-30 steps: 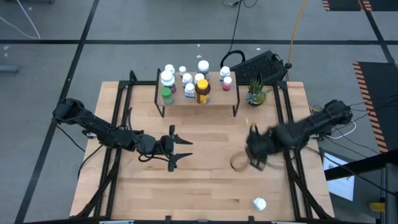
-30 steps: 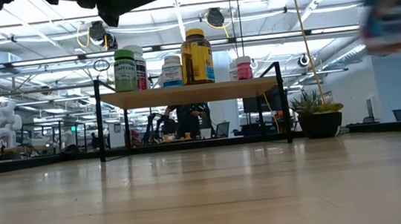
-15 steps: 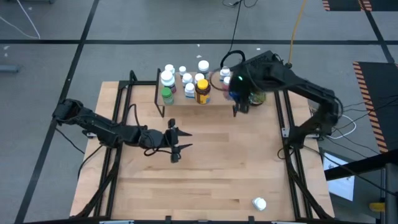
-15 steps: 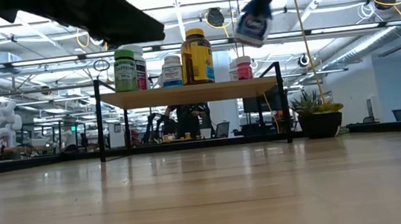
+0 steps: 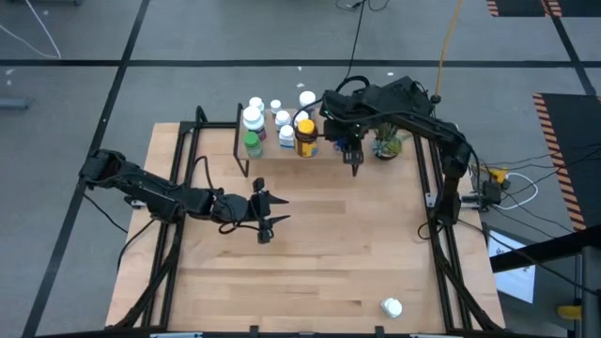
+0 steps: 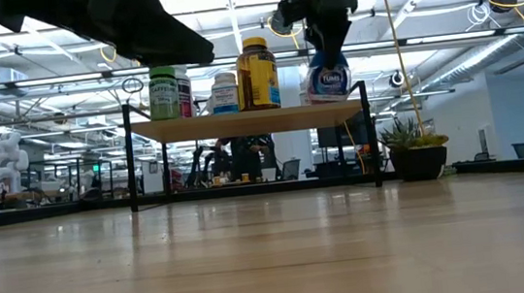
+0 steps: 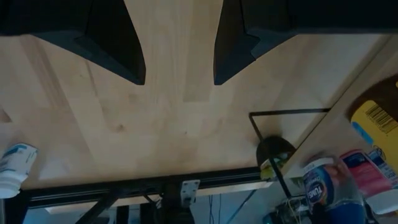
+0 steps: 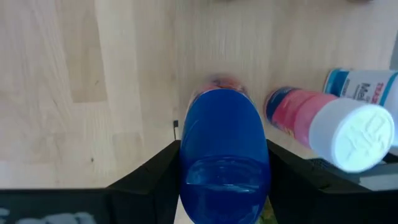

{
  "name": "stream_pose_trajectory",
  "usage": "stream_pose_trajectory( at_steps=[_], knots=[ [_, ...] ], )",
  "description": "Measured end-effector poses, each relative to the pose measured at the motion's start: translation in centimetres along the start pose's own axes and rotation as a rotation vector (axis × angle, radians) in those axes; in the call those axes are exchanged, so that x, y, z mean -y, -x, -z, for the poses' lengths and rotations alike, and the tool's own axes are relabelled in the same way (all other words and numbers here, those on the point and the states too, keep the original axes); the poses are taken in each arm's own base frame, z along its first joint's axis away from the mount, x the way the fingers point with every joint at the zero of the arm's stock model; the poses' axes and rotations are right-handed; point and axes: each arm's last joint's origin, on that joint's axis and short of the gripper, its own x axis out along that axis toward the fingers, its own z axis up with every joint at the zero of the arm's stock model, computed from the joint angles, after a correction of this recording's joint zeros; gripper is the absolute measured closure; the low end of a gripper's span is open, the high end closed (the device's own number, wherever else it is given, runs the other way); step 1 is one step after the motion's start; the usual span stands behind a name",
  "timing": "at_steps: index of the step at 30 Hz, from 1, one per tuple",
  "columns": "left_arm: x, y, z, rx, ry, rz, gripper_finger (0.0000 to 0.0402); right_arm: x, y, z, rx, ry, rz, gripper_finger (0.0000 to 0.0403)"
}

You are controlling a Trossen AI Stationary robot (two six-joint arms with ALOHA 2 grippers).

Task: Pick and place medicine bottles onto shelf by color
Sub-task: Put the blue pill bottle on the shelf

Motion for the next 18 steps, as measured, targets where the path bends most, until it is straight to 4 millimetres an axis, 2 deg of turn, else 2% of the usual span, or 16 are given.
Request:
stream_pose_trajectory(
  at_steps=[13,18],
  knots=[
    [0.0,0.0,0.0,0.002,0.008,0.001,0.021,1.7,-0.4,0.2,0.035,-0.011,0.023,0.0204],
    [0.2,0.1,0.0,0.003,0.015,0.008,0.021,1.8,-0.4,0.1,0.041,-0.01,0.027,0.0197]
  ],
)
